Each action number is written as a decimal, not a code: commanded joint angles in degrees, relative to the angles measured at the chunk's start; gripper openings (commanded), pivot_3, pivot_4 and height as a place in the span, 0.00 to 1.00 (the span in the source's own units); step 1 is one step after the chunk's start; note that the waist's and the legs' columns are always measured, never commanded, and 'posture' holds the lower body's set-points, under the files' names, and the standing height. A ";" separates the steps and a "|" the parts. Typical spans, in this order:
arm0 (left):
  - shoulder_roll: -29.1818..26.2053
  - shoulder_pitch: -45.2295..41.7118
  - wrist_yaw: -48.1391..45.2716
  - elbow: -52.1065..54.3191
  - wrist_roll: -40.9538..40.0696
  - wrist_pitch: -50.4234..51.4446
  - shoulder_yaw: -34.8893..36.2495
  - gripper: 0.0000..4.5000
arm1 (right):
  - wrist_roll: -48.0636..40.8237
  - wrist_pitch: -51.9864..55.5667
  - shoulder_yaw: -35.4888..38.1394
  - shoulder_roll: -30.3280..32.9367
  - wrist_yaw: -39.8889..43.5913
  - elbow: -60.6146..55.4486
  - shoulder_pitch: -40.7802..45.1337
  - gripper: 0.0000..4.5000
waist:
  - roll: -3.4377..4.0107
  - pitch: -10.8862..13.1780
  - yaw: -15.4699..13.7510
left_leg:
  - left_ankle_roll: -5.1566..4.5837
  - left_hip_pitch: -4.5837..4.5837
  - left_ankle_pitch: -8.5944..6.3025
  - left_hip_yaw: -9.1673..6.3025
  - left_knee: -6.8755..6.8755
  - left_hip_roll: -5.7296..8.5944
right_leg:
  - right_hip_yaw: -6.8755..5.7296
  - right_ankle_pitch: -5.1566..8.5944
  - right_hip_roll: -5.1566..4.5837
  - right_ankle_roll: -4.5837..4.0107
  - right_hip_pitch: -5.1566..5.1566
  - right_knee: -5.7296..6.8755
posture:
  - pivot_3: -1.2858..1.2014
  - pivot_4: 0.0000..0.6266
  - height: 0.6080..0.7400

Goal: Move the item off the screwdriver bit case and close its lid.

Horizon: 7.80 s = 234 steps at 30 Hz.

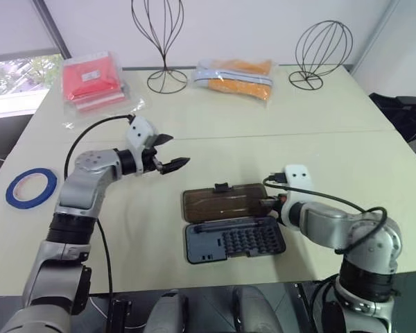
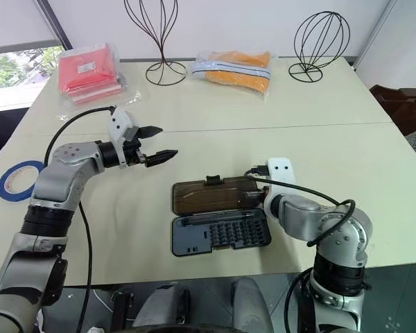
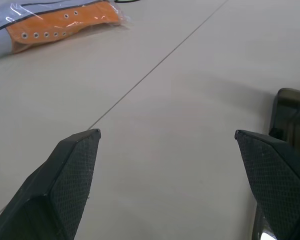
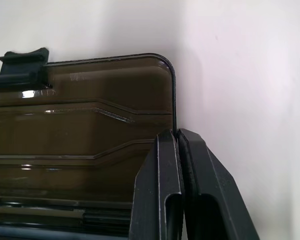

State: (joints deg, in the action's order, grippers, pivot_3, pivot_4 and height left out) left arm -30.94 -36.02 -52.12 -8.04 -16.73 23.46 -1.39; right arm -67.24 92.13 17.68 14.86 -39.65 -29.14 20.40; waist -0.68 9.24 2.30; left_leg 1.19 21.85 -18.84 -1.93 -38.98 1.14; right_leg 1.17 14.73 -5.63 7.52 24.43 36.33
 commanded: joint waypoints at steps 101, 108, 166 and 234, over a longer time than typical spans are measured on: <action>-3.41 18.02 -25.57 5.64 6.40 -21.85 -22.67 0.00 | 54.81 -52.02 -39.00 33.56 83.98 23.97 13.08 0.94 | 0.20 -0.05 -1.56 | -0.14 -0.02 -0.06 0.08 -0.25 0.00 | -0.01 0.01 0.01 -0.01 -0.20 -0.17 | 0.52 0.24 1.00; -3.53 17.65 -25.32 4.30 6.79 -22.94 -22.34 0.00 | 57.50 -52.63 -40.01 32.59 88.31 23.80 12.22 0.27 | 0.20 -0.05 -1.53 | -0.16 -0.56 -0.08 0.05 -0.19 -0.01 | -0.02 0.01 0.02 -0.01 -0.78 -0.23 | 0.52 0.24 1.00; -12.20 19.89 -26.06 12.29 -3.75 -7.02 -13.20 0.00 | 82.31 -71.29 -38.15 25.84 90.14 23.85 12.19 0.01 | 0.04 -0.56 -0.38 | -0.23 -1.28 -0.14 0.11 0.03 -0.58 | -0.03 0.09 0.22 -0.18 -1.23 -0.19 | 0.52 0.24 1.00; 2.46 -4.22 -37.67 -6.11 -1.01 -1.99 -12.95 0.00 | 60.36 -37.52 -0.72 42.04 99.24 -16.41 -4.06 0.85 | -0.03 0.11 -1.71 | -0.21 -0.08 -0.12 0.05 -0.16 -0.11 | -0.11 0.08 0.13 -0.15 -0.26 -0.18 | 0.52 0.24 1.00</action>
State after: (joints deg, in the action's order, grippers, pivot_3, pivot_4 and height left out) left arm -27.58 -40.88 -88.00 -16.57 -17.07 21.30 -13.13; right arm -6.09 55.28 14.72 55.78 60.50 -45.46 16.48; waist -0.71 9.34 0.59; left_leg 0.98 21.76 -18.96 -1.87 -39.14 1.04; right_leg 1.07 14.80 -5.50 7.38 24.17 36.14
